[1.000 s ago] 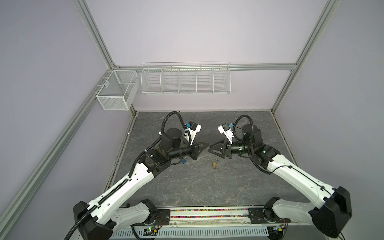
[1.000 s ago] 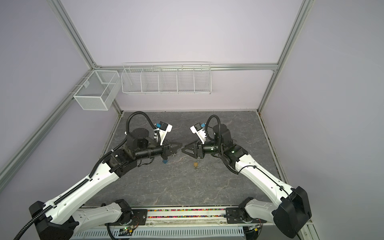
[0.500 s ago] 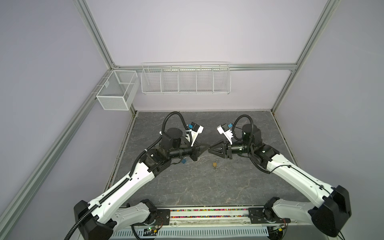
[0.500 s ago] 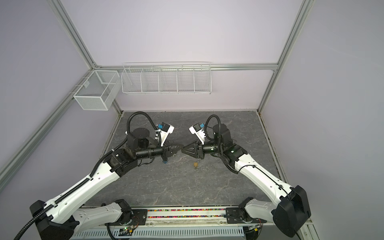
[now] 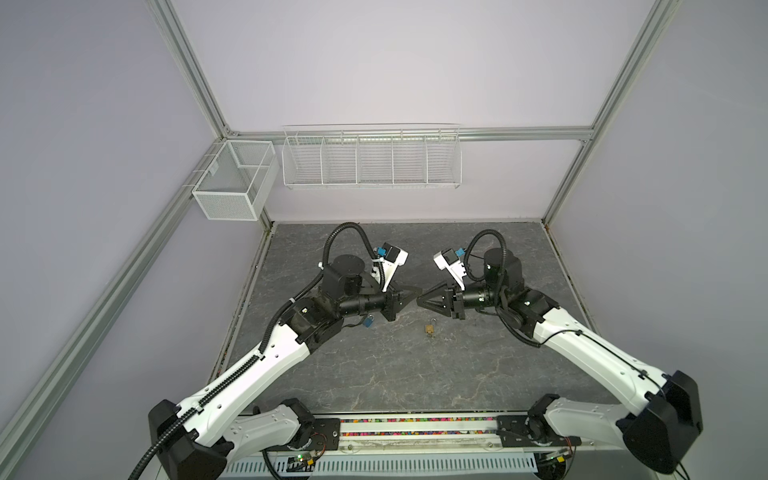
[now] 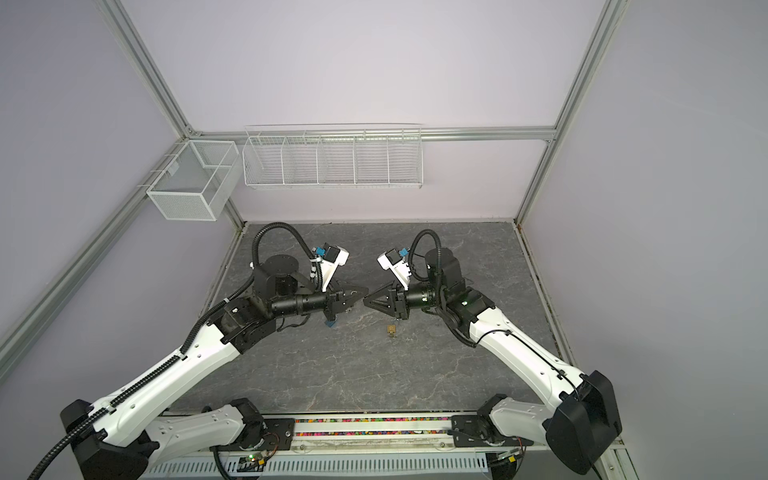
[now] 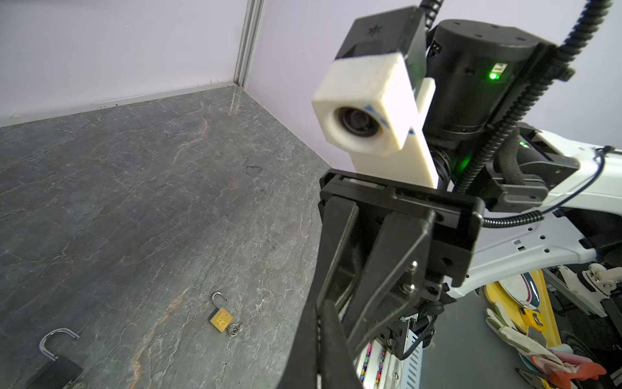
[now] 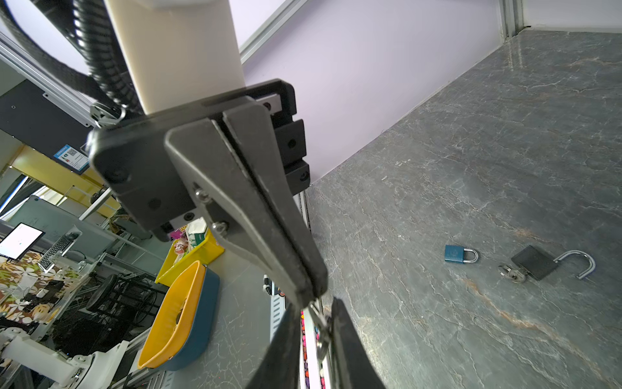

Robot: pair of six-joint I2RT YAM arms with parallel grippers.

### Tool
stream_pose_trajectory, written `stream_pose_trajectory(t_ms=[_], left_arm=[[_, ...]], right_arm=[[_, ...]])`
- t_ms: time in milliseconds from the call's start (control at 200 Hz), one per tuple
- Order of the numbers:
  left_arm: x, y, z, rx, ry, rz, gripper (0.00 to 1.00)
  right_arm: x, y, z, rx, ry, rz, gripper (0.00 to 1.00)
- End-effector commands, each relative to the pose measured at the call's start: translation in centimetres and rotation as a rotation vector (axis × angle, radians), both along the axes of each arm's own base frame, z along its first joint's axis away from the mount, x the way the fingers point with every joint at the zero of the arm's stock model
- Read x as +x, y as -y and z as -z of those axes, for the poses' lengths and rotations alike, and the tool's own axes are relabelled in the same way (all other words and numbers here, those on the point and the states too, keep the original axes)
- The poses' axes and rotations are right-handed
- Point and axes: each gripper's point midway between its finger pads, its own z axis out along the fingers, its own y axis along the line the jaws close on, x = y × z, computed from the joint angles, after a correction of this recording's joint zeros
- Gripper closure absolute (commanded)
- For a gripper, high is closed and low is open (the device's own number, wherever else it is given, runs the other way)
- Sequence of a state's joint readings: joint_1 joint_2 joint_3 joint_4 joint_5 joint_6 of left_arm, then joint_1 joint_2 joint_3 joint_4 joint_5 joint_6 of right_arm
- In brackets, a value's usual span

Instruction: Unlock with the key

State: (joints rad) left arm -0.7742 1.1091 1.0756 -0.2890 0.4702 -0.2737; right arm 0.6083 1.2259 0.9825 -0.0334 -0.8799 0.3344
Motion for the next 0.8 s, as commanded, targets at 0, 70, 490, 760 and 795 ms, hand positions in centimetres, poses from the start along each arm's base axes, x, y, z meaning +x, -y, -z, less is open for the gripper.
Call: stream_pose_trajectory(t_ms=[0,70,490,760,795], left_arm=[[-0.1,0.0,-1.9,-0.032,0.037,0.012,1.00],[-0.1,0.0,-1.9,-0.031,0.038,0.012,1.00],[-0.2,0.1,-1.8,-0.036,0.036,0.022,1.00],[0.3,-0.2,-2.4,-0.035,0.045,-0.018,1.00],[0.5,-0.4,-2.5,-0.031,0.044,-0.033,0.99]], right_arm=[[-0.2,0.4,-0.3,0.008,0.038,-0.007,0.82],[-0.3,0.4,-0.3,0.004,0.042,-0.008,0.83],[-0.8,0.8,-1.0,0.002,0.056,-0.019,0.94],[-0.2,1.0,0.1,-0.036,0.022,0.023,0.94],[0.0,1.1,0.5,-0.050,0.009,0.037,0.94]])
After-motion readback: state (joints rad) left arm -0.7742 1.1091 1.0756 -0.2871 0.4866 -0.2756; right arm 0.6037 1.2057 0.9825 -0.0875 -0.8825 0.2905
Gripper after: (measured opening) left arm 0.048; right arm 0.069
